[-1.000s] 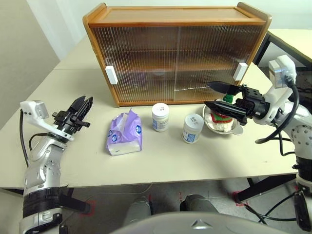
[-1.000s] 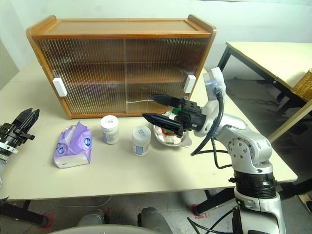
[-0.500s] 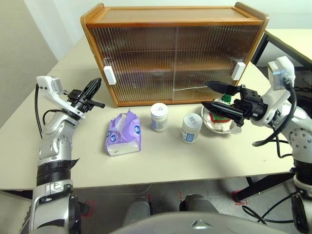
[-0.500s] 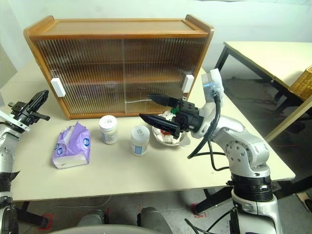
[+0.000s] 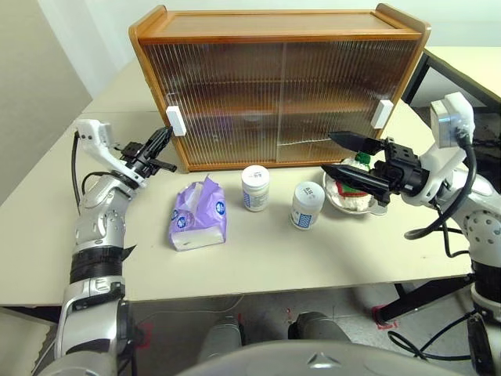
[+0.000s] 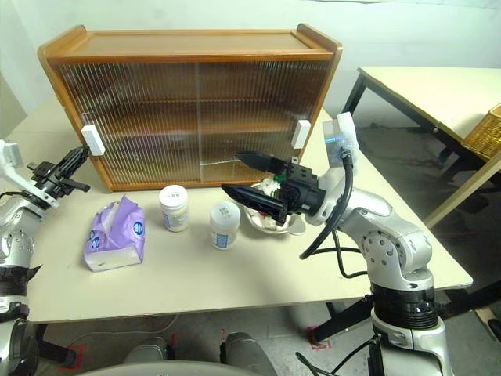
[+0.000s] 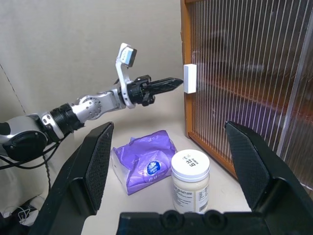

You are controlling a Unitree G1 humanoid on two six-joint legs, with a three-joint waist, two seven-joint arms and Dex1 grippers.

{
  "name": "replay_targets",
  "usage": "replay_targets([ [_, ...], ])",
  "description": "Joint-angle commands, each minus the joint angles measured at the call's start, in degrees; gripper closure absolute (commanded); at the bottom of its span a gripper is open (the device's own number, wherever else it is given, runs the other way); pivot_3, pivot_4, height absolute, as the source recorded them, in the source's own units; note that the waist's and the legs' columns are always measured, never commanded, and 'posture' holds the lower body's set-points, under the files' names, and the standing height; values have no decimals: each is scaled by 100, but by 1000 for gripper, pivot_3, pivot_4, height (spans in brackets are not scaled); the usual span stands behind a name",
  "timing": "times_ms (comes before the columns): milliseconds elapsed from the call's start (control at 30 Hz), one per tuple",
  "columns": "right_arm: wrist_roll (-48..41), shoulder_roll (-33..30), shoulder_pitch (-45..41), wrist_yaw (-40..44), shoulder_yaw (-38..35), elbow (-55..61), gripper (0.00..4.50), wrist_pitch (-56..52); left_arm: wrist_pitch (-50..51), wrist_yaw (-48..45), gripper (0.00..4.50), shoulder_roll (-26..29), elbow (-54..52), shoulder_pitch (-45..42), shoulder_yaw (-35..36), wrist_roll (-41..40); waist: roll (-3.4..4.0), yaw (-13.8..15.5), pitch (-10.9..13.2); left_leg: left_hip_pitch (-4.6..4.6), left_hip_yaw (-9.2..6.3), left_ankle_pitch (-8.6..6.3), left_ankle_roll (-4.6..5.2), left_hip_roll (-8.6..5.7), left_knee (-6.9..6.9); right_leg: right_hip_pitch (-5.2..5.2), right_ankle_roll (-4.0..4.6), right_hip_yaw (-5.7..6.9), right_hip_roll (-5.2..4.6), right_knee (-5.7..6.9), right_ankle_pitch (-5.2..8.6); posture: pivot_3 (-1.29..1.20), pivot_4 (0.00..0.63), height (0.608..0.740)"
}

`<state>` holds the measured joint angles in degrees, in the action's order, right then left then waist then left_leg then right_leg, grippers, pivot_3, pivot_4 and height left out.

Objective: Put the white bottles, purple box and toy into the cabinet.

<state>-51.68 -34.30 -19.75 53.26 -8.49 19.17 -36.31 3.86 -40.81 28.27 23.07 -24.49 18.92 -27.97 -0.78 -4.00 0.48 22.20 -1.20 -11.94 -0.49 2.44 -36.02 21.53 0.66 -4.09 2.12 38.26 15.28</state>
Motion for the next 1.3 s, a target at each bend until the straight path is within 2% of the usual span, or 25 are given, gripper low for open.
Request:
replay_targets([
  [33,-76,19,27,-77,-57,105,0,-41,-84,-46,4478,-6,211,-161,-51,111,0,-20,0,0,0,0,0,0,0,0,-1,0,0,0,0,-164,0,740],
  [267,-129,19,10,-167,-73,158,0,-72,-156,-110,4478,-30,403,-338,-37,158,0,-33,0,0,-1,4,7,0,-5,-1,-12,0,1,0,-7,-171,0,740],
  [500,-138,27,8,-203,-56,140,0,-68,191,-79,4478,51,-592,333,173,-142,0,-79,0,6,0,4,6,-2,-10,0,-15,0,2,-1,-7,-166,0,740],
  [633,-127,30,-23,-170,-21,79,0,-53,297,38,4478,75,-788,450,236,-208,0,-85,0,14,0,4,6,-1,-8,12,-15,0,5,-1,-7,-166,0,740],
  [933,-111,24,-82,-162,6,56,0,-51,49,322,4478,111,-368,232,350,-22,0,-76,0,14,-4,4,6,-1,-10,11,-12,-1,4,-1,-9,-157,0,740],
  [1300,-152,-26,24,-262,-91,177,0,-59,-158,97,4478,51,243,-213,111,118,0,-83,-1,14,-3,4,6,-1,-12,11,-10,-5,4,-1,-11,-174,0,740],
])
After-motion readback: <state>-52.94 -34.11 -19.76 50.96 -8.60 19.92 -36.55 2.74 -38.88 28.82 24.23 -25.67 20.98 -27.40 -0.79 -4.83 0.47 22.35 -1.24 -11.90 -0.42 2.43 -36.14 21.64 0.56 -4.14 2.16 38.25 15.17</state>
